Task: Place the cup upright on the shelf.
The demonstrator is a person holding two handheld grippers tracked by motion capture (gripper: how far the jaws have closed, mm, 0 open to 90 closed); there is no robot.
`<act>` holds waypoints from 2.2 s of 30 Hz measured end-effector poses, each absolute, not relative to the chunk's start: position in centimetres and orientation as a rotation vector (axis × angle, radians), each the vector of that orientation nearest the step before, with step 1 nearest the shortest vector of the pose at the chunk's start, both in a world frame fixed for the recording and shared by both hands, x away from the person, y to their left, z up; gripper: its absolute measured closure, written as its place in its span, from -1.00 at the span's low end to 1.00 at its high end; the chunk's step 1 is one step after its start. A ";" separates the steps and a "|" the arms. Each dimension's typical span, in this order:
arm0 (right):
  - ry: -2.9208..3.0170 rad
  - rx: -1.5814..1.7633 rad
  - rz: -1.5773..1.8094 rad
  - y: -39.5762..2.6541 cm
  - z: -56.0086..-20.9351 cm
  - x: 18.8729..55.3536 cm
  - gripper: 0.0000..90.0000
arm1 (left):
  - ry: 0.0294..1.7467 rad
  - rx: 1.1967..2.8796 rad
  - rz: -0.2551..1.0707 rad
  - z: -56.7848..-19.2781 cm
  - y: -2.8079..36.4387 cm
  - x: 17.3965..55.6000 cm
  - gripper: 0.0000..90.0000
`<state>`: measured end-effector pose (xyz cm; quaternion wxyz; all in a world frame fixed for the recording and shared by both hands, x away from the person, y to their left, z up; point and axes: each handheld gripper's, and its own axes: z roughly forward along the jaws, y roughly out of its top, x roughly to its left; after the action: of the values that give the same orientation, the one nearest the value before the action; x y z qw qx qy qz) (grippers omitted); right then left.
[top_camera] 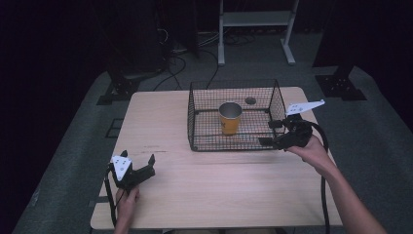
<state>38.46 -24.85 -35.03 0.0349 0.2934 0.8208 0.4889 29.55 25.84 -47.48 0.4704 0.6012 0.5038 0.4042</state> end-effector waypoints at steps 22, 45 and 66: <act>2.552 0.908 1.522 -25.1 -36.7 36.6 -0.81 | 1.234 1.477 0.992 -47.5 25.8 29.5 -0.98; 2.566 0.923 1.550 -24.9 -38.5 35.4 -0.81 | 1.233 1.480 0.995 -47.5 25.8 29.5 -0.98; 2.605 0.934 1.559 -24.3 -40.2 34.4 -0.81 | 1.235 1.477 0.995 -47.5 25.8 29.5 -0.98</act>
<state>34.41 -24.33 -40.18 -0.0171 0.2939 0.8200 0.4908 29.54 25.79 -47.48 0.4684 0.6021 0.5034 0.4058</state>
